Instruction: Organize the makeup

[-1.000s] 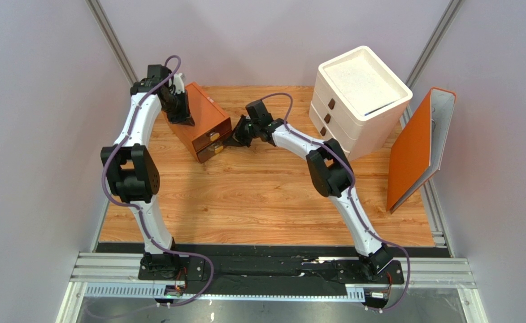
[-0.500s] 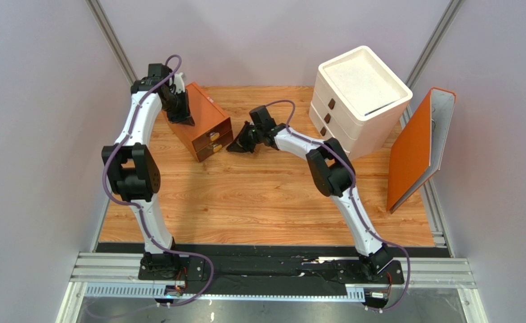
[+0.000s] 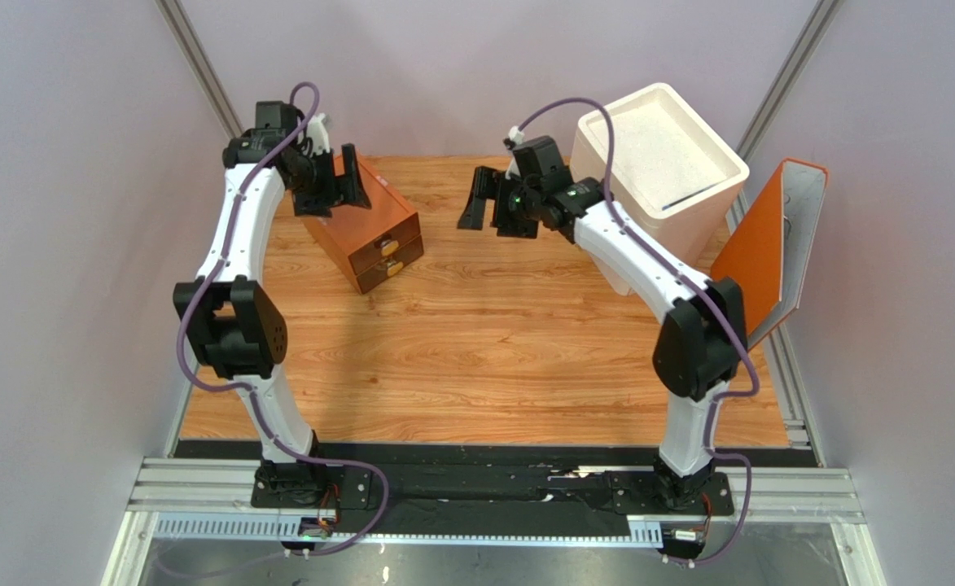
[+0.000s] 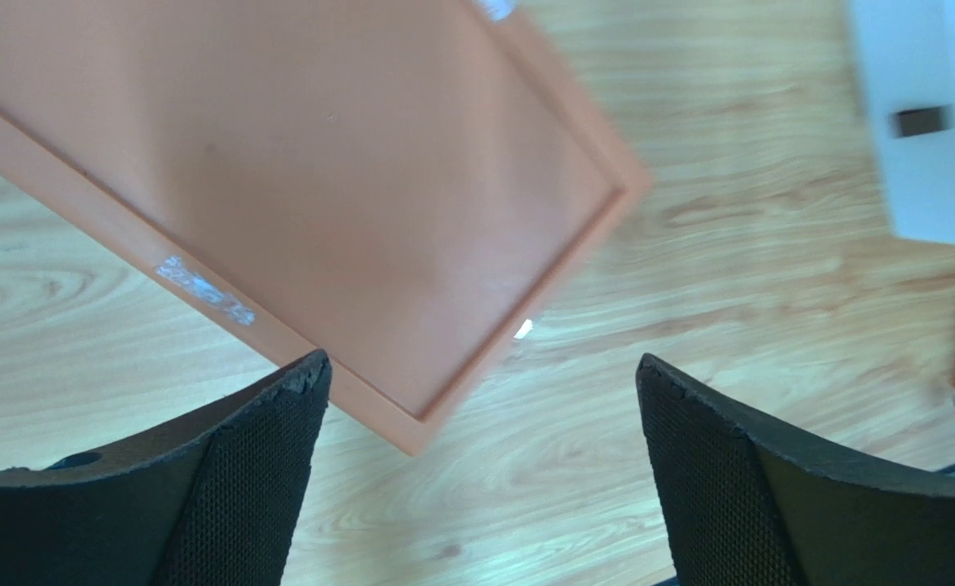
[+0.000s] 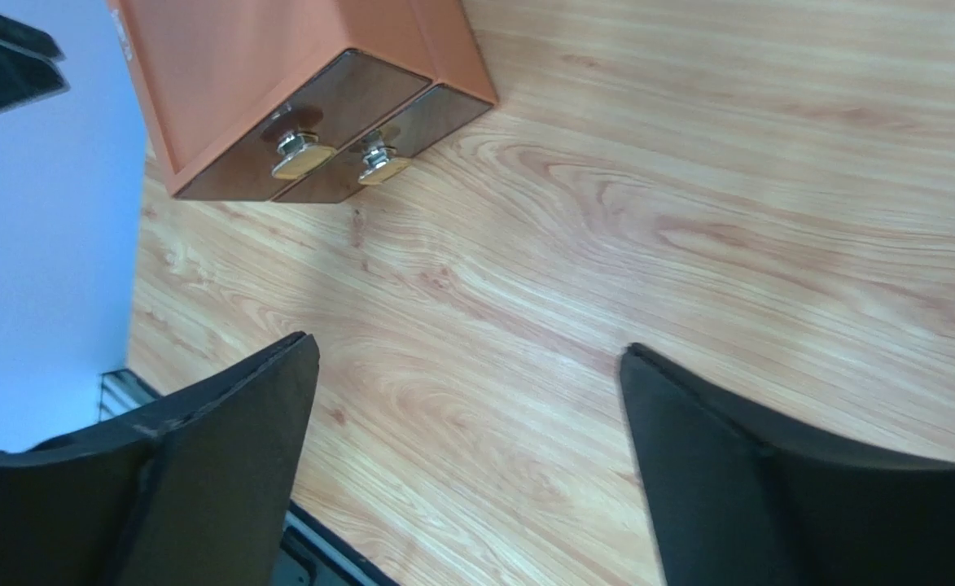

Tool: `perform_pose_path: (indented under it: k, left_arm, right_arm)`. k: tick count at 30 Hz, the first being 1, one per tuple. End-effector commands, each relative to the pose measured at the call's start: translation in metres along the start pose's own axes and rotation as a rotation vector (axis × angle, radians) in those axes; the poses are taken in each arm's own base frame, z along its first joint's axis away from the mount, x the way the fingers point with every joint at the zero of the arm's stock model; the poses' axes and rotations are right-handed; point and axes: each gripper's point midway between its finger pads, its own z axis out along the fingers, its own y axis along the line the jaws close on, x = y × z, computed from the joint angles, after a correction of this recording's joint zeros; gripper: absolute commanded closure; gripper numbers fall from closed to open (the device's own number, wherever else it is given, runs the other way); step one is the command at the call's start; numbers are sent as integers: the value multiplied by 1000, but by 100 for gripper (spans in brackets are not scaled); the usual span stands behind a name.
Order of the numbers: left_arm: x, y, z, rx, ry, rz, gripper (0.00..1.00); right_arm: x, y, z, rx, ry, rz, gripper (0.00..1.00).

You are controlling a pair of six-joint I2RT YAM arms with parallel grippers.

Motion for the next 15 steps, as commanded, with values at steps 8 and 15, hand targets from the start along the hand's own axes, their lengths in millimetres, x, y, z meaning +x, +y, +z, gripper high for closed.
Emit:
perform_pose_path:
  k: [8,15]
  left_arm:
    - [-30,-79,-99,243,-357,152,1]
    - [-26,-77,-111,199,-407,150,1]
  right_arm:
    - [-46,-14,-101,216,-224,-240,0]
    - [-50,-13,-111,219,-248,-254,0]
